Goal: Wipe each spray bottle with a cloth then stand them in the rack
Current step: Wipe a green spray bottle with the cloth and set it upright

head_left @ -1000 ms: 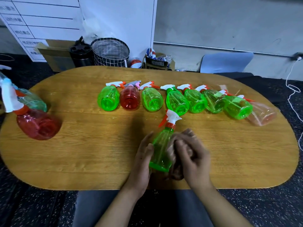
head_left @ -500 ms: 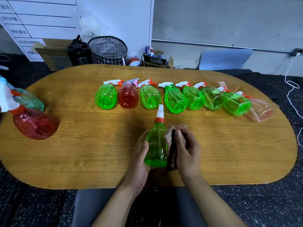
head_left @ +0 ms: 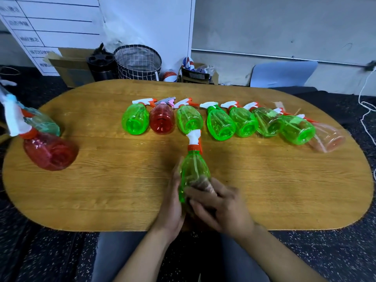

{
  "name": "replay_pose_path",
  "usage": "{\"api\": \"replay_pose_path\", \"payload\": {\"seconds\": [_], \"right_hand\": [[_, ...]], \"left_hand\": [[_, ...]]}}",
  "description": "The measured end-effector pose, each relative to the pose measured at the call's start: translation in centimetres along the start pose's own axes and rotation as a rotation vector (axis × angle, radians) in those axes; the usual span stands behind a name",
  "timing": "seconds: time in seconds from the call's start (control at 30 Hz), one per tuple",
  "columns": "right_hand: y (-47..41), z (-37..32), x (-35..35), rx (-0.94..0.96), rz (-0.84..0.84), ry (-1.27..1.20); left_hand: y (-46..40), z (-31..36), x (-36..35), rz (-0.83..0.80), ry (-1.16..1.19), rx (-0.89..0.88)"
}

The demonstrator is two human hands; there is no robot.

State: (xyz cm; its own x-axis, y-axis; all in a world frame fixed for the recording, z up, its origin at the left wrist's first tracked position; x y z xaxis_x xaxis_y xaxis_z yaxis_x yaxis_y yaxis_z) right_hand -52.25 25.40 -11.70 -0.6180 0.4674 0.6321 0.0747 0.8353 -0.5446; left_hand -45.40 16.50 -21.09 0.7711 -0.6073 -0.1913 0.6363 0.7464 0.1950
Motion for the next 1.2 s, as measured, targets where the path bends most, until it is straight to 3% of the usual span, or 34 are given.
{"api": "replay_pose_path", "payload": {"seconds": [0.1, 0.2, 0.27, 0.4, 0.67, 0.73, 0.87, 0.97, 1.07, 1.2], "right_hand": [[0.3, -1.2, 0.1, 0.089, -0.052, 0.039], [-2.3, 0.9, 3.9, -0.111, 0.195, -0.134], [-4.0, 2.8, 5.0, -0.245, 0.277, -0.055], [-4.1, 4.2, 2.5, -0.339, 0.137, 0.059], [1.2, -0.5, 0.4, 0.079, -0.073, 0.126], [1.0, -0.2, 1.2, 0.037, -0.042, 0.042], [-1.4, 3.3, 4.9, -0.308, 0.269, -0.159], [-2.6, 5.2, 4.1, -0.458, 0.266, -0.104], [-2.1, 4.7, 2.8, -0.44, 0.221, -0.088], [-0.8, 1.7, 1.7, -0.248, 0.104, -0.082]], "left_hand": [[-0.1, -0.4, -0.1, 0.006, -0.02, 0.009], [0.0, 0.2, -0.3, 0.005, -0.067, -0.045], [0.1, 0.2, -0.7, -0.023, -0.116, -0.061], [-0.2, -0.3, -0.6, -0.025, -0.194, -0.075], [-0.4, -0.6, -0.6, -0.006, -0.165, -0.048], [-0.4, -0.6, -0.5, 0.006, -0.161, -0.031], [-0.2, -0.9, -0.7, -0.018, -0.133, 0.016], [0.1, -0.5, -0.7, -0.03, -0.097, 0.049], [0.1, -0.3, -0.7, -0.034, -0.078, 0.069], [-0.1, 0.1, -0.6, 0.007, -0.052, 0.066]]}}
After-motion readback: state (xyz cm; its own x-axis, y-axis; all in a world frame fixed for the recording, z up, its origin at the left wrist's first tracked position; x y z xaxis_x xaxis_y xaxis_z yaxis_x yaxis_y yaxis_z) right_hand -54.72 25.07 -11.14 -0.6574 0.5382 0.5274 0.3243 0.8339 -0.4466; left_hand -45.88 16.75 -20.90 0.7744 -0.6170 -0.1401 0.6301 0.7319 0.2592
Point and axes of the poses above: each hand's wrist, its own y-axis away from the middle knuckle, its own x-axis out of the back of the hand, z = x × y, the point moved 10 cm from there along -y, towards the middle knuckle, and after that the axes turned 11 degrees about -y, right-handed, at the moved point
